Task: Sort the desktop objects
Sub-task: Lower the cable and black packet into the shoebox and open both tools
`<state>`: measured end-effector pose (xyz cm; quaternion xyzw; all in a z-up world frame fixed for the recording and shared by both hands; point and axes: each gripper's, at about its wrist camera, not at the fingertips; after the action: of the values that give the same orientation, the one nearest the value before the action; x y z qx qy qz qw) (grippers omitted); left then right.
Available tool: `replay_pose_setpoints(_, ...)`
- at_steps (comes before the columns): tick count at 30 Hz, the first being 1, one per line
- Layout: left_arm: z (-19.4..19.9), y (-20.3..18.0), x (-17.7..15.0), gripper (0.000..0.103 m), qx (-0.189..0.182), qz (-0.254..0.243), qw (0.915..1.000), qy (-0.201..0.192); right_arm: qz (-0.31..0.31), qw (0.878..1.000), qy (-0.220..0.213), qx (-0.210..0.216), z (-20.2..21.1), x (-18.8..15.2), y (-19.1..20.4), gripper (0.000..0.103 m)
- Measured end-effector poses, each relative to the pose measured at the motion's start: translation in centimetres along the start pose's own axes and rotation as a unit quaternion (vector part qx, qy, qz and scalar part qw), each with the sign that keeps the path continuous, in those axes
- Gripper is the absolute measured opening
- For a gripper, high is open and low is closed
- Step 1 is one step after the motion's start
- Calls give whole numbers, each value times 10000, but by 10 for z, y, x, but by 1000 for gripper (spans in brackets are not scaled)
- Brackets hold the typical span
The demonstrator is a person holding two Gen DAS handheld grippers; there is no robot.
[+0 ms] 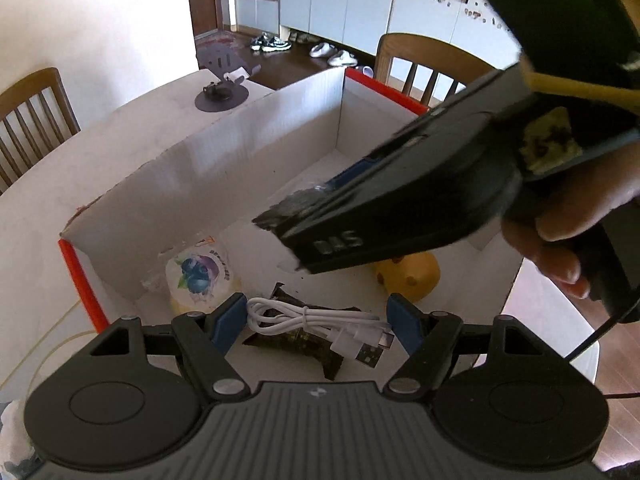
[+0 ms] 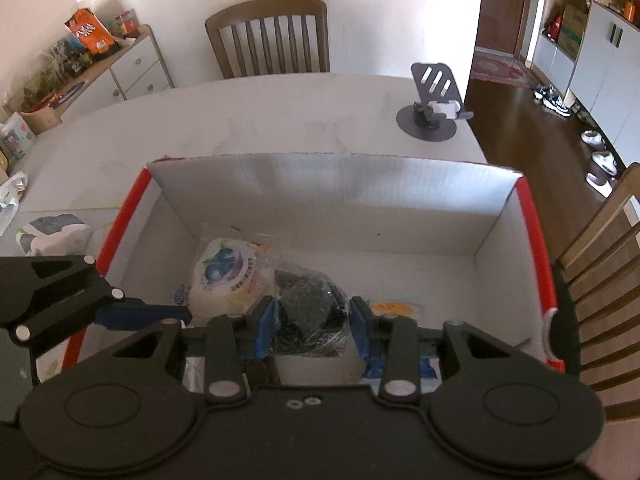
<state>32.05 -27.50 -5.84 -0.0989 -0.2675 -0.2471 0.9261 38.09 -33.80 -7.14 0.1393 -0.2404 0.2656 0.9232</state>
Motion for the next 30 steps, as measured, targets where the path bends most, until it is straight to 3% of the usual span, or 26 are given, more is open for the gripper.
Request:
replay_pose_setpoints(10,-11,-2,-4,76,4,-40,9998,178,95,9996,234,-132,-24,2,1,39)
replay_pose_setpoints(18,-14,4,-8,76,-186,236,9993,242,165,9989,403,-163,-33,0,2,39)
replay_pose_setpoints(22,-11,8,-7,76,-37,386,9991,184,160,9987,451,-164,-37,-2,0,39)
replay_pose_setpoints(30,-19,4,-7,76,34,310,9986,421,181,9982,538,-169,-44,-5,-1,39)
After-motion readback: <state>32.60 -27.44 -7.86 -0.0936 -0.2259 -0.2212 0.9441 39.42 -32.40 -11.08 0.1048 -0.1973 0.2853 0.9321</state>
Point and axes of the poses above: each gripper's, at about its wrist camera, not at the fingertips, and z roughly against the way its jaws point, y to its left, x to its top
